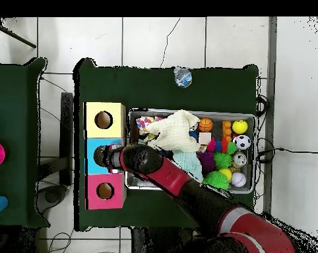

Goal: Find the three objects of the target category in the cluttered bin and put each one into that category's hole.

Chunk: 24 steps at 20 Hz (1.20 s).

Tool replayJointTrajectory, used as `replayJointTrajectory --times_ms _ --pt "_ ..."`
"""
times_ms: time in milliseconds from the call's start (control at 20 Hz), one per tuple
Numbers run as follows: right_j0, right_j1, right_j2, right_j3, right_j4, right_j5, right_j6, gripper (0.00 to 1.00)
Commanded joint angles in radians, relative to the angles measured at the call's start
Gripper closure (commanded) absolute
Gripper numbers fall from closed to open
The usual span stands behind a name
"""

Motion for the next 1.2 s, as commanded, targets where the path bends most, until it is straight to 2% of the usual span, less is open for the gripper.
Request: replayJointTrajectory --times_ms 50,500,850,1200 --pt "0.366 -0.065 -0.414 -0.258 -0.147 0.331 0.153 1.00" --pt "0.344 -0.040 -0.403 -0.256 -0.131 0.320 0.131 1.00" --pt "0.343 -0.079 -0.416 -0.263 -0.103 0.412 0.120 1.00" --pt "0.376 -0.107 -0.472 -0.319 -0.143 0.504 0.121 1.00"
